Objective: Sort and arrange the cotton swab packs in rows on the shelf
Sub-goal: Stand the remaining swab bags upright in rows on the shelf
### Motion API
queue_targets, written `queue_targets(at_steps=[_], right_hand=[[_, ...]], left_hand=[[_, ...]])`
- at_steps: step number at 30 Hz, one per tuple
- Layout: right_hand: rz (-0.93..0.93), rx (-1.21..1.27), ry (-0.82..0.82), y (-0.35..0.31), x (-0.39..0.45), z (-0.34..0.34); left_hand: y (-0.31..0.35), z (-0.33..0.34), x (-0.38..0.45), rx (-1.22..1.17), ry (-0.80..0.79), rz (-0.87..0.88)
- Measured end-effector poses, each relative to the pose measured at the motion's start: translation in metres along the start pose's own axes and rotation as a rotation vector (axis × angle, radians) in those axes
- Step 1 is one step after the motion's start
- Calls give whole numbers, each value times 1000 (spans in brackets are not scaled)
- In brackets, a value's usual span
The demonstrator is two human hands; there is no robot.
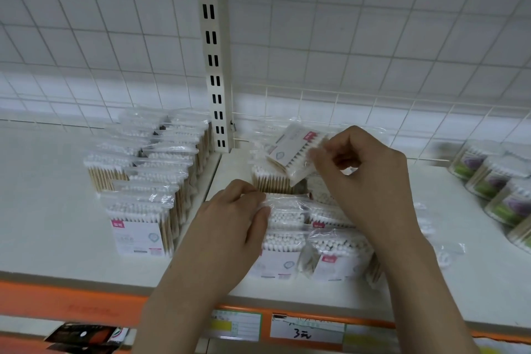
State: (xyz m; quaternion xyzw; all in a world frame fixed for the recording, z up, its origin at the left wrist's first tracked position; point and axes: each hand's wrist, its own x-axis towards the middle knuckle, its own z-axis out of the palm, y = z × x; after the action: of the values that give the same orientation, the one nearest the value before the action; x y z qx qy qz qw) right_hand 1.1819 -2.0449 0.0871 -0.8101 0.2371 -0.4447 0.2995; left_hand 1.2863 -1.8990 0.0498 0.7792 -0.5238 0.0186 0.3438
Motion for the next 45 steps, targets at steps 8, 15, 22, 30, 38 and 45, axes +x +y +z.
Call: queue_targets(at_steps=[8, 15, 22, 30, 38, 45], right_hand=[[-81, -39, 1, -3, 7, -1], [-161, -178, -65, -3, 12, 7], [-286, -340, -251, -3, 13, 16], [-242, -448, -509, 11, 11, 25], [-168, -387, -506, 15, 17, 14], [-189, -549, -468, 17, 35, 23]], left_hand=[[-1, 1, 2, 20, 5, 6], [-3, 1, 3, 21, 26, 26], [-4, 2, 5, 31, 36, 34], [-7, 0, 7, 24, 25, 29], [-9, 6, 13, 120, 35, -26], [-9, 5, 16, 104, -22, -41]])
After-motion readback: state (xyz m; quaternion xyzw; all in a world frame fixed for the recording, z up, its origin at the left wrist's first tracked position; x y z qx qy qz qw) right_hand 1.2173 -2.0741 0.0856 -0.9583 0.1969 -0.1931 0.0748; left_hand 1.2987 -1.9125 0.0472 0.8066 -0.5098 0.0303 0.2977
